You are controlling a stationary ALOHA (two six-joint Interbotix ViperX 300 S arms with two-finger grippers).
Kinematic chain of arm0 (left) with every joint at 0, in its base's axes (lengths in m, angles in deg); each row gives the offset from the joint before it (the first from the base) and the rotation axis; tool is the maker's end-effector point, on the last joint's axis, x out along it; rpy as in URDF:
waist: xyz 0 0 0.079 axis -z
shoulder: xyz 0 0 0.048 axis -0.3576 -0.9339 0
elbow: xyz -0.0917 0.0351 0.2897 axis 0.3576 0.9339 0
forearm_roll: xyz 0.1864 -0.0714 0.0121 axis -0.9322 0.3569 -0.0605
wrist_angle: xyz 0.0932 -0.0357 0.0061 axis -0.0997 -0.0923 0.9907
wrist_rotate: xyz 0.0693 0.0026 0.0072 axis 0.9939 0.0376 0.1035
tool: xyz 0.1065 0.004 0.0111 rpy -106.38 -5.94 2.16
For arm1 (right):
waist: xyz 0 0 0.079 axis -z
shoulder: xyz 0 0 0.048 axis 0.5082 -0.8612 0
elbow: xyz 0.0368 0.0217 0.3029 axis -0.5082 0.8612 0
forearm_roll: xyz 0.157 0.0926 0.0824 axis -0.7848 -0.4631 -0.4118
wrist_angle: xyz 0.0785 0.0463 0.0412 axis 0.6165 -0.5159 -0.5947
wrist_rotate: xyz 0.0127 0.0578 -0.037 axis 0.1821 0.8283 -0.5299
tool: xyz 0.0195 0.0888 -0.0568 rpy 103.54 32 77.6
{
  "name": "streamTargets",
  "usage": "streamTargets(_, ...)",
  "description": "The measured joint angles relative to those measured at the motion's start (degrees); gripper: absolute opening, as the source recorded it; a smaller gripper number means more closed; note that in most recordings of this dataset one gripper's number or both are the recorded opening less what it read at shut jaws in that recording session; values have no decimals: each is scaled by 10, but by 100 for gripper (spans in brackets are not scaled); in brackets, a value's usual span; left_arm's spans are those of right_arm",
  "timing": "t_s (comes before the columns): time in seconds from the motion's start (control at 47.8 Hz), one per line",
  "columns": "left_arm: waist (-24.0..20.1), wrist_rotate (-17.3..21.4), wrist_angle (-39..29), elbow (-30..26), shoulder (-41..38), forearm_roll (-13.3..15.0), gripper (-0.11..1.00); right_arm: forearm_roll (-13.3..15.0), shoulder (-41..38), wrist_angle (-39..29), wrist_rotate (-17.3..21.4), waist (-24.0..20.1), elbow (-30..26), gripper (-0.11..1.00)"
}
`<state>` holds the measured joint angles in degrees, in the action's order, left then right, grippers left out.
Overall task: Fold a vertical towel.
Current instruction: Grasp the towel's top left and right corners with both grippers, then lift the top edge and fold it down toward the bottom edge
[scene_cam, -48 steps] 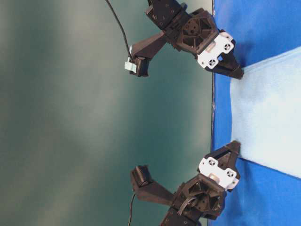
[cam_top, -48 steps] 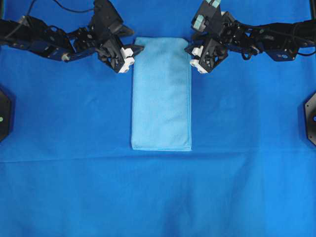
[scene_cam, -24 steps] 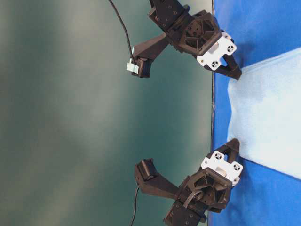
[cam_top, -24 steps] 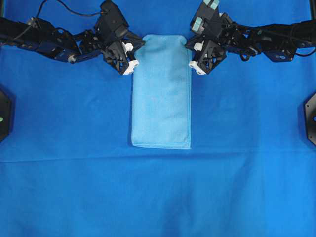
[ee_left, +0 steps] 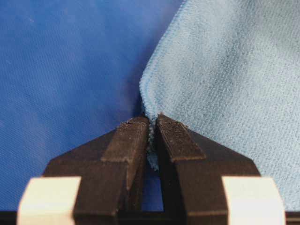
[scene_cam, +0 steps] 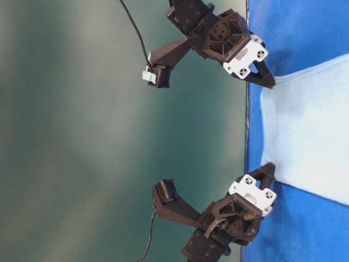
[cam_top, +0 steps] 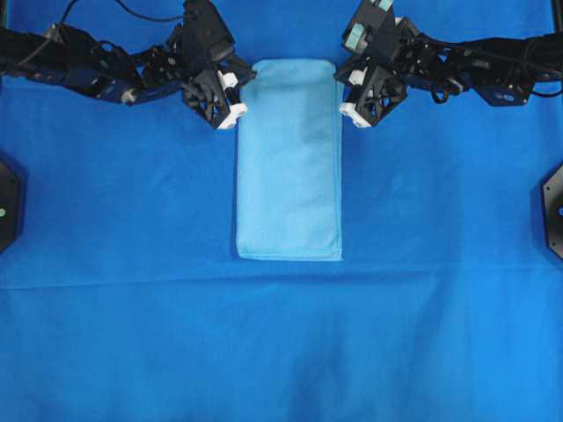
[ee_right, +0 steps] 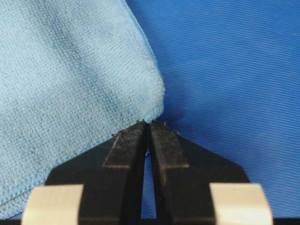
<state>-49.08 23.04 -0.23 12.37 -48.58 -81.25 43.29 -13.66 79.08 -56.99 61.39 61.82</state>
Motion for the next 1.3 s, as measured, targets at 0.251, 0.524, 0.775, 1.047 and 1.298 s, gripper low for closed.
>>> streamTargets(0.251,-20,20,-5,-25,-1,0,5,4,0,1,-4,26,-11,3)
streamTargets(0.524,-21,23,-20,-24,18,0,5,4,18,0,-4,27,-13,3)
streamTargets(0.775,-6,40,-41,4,104,0,5,4,90,-14,-4,24,1,3)
streamTargets(1.047,41,51,-54,39,172,0,5,4,171,-35,-4,-31,33,3)
streamTargets(1.298,109,52,-57,70,187,0,5,4,207,-54,-4,-85,66,3)
